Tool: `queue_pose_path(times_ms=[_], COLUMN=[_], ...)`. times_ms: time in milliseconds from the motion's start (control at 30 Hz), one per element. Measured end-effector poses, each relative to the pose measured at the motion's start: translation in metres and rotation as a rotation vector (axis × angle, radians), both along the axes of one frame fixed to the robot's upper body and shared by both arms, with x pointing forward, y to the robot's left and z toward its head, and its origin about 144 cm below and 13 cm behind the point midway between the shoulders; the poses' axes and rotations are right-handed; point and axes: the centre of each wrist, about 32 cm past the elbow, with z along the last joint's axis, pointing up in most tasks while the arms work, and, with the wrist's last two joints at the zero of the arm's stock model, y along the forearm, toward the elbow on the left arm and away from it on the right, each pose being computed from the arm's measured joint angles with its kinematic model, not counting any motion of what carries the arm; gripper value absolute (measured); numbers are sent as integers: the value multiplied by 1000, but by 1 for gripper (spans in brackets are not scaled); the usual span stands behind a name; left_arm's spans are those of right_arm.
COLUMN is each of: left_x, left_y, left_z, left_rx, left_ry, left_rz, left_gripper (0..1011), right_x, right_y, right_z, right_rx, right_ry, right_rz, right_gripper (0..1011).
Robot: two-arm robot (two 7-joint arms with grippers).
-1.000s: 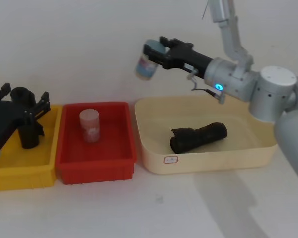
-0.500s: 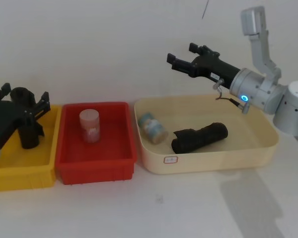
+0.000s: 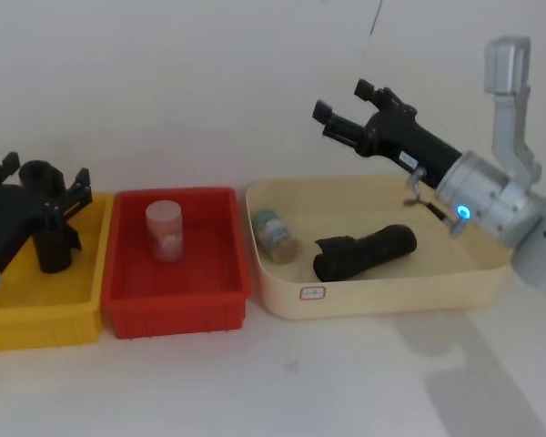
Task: Pick up the garbage bag with the one hand and transfer it to the other hand.
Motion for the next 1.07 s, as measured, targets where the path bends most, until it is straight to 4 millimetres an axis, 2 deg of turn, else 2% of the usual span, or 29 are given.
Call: queue_pose_path(times_ms=[267,367,600,767,1067], left_x=[0,0,0,0,0], left_y=[0,0,0,0,0], left_z=[0,0,0,0,0], left_rx=[0,0,0,0,0], left_ry=[0,0,0,0,0], left_rz=[0,0,0,0,0], left_gripper=[1001,1001,1001,1001,1001], right_x=[-39,-60,-91,-107,-125], right_y=[16,31,56,69,82], right_z=[-24,-34,-49,-54,-59], right_rx=[17,2,-52,-76,-93], right_ry=[-13,-19,-42,-61,-80], right_rz=[73,106,136,147,160], right_gripper=[1001,1001,1001,1001,1001])
